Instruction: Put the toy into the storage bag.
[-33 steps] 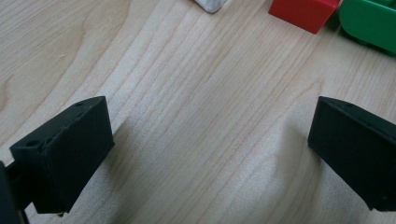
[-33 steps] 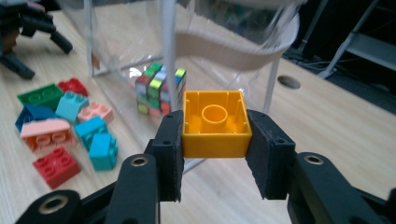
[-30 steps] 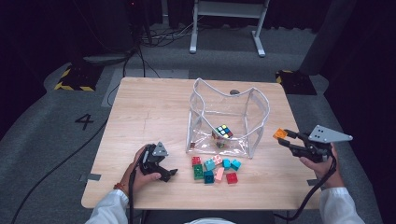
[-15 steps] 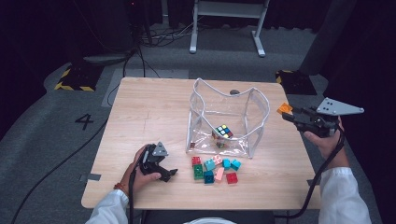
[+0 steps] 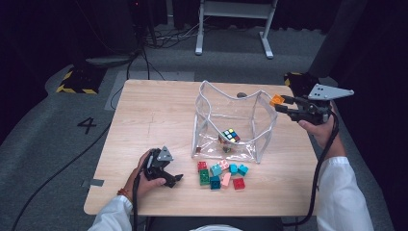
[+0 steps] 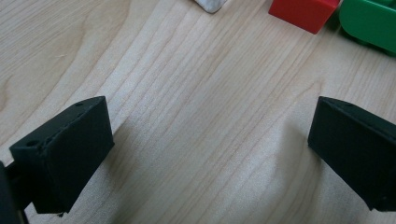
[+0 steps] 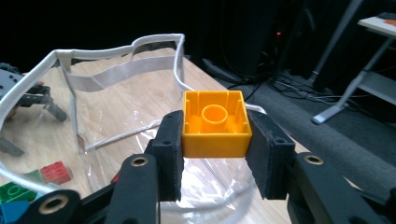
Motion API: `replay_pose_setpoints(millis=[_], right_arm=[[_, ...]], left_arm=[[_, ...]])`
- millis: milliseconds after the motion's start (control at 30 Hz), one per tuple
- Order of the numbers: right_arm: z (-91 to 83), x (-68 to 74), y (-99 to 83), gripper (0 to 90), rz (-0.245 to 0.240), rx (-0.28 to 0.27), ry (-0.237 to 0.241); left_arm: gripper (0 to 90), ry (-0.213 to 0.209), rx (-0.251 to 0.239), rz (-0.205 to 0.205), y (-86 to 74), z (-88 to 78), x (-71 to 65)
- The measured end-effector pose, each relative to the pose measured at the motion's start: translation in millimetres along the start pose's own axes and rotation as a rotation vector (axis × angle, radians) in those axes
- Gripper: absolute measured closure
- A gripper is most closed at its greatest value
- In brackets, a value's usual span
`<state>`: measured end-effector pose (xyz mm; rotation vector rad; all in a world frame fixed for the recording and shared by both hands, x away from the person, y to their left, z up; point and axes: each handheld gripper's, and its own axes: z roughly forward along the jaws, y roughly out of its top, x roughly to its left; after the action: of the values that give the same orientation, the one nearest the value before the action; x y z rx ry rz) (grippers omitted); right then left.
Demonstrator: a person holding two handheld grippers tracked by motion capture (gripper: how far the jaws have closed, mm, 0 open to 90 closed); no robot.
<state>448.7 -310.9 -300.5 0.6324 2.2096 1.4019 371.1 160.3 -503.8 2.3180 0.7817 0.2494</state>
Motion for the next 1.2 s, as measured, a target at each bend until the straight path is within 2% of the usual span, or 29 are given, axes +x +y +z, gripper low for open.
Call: replay_pose_setpoints(millis=[367, 633, 700, 800, 933, 1100, 1133, 1167, 1200], right_arm=[[39.5, 7.3, 18.9, 59.1, -0.052, 0.077, 0.073], [65.9, 14.1, 23.4, 59.0, -0.096, 0.149, 0.131], [72.1, 16.3, 24.1, 59.1, -0.107, 0.178, 0.154], [81.2, 19.8, 24.4, 59.1, -0.132, 0.238, 0.163], [89.9, 20.1, 23.8, 59.0, -0.141, 0.315, 0.152], [99.5, 18.1, 23.9, 59.0, -0.148, 0.44, 0.116], [100.6, 16.5, 24.0, 59.0, -0.157, 0.458, 0.113], [101.0, 16.5, 24.3, 59.0, -0.144, 0.479, 0.111], [102.0, 14.5, 23.8, 59.0, -0.157, 0.488, 0.115]], left_arm=[[0.1, 0.0, 0.0, -0.001, 0.0, 0.0, -0.1], [0.1, 0.002, 0.0, 0.0, 0.0, -0.1, -0.1], [0.1, -0.001, 0.0, -0.002, 0.0, 0.1, -0.2], [0.1, -0.001, 0.0, -0.001, -0.1, 0.0, -0.2], [0.1, 0.0, 0.0, -0.001, 0.0, 0.0, -0.1], [0.1, 0.0, 0.0, -0.001, 0.0, 0.0, -0.1], [0.1, -0.001, 0.0, 0.0, 0.0, 0.0, 0.0], [0.1, -0.001, 0.0, -0.001, 0.0, 0.0, -0.1], [0.1, 0.002, 0.0, 0.0, 0.0, -0.1, -0.1]])
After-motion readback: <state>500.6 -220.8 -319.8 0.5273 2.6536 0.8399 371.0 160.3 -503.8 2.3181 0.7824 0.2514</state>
